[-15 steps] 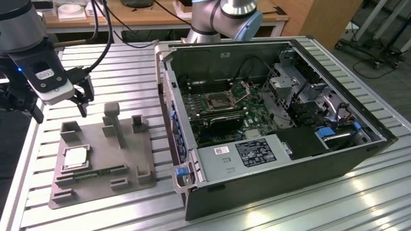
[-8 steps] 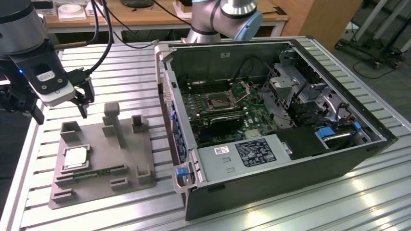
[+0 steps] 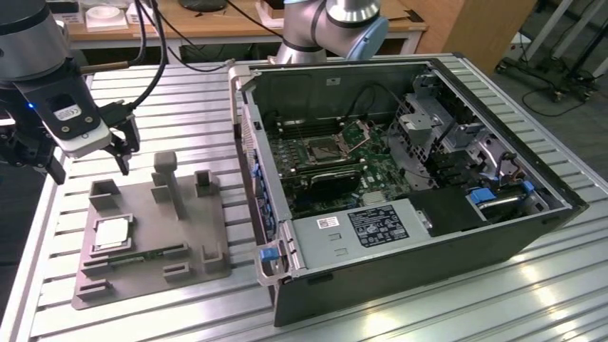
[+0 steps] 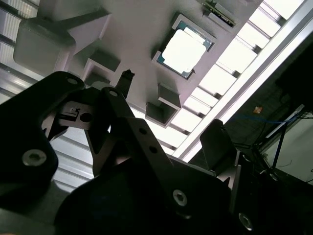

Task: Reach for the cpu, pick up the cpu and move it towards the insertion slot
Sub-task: 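Reach for the cpu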

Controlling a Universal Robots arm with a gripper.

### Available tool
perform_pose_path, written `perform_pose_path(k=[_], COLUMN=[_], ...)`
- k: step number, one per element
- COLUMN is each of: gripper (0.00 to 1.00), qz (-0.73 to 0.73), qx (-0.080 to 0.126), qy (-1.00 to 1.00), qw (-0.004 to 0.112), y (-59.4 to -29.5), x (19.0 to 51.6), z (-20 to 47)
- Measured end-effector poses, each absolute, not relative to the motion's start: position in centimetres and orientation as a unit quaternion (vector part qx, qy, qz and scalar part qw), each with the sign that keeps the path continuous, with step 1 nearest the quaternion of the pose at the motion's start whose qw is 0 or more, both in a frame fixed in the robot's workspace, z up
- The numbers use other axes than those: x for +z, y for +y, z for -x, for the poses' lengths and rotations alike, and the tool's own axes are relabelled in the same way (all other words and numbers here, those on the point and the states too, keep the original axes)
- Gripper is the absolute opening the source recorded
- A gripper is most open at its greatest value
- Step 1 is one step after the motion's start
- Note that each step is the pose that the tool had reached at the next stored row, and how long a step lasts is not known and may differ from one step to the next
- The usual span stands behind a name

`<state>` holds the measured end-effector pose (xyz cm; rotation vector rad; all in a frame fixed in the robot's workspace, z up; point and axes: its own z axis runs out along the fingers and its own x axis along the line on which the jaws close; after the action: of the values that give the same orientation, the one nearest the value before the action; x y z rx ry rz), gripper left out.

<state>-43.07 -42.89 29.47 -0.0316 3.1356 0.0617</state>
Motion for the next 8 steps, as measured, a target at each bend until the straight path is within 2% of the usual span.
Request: perform_pose_path(k=[8], gripper=[0.82], qz=[0.010], qx=[0.021], qy=[1.000], qw=[0.003], y=[-43.8], x=[28.2], z=[43.1])
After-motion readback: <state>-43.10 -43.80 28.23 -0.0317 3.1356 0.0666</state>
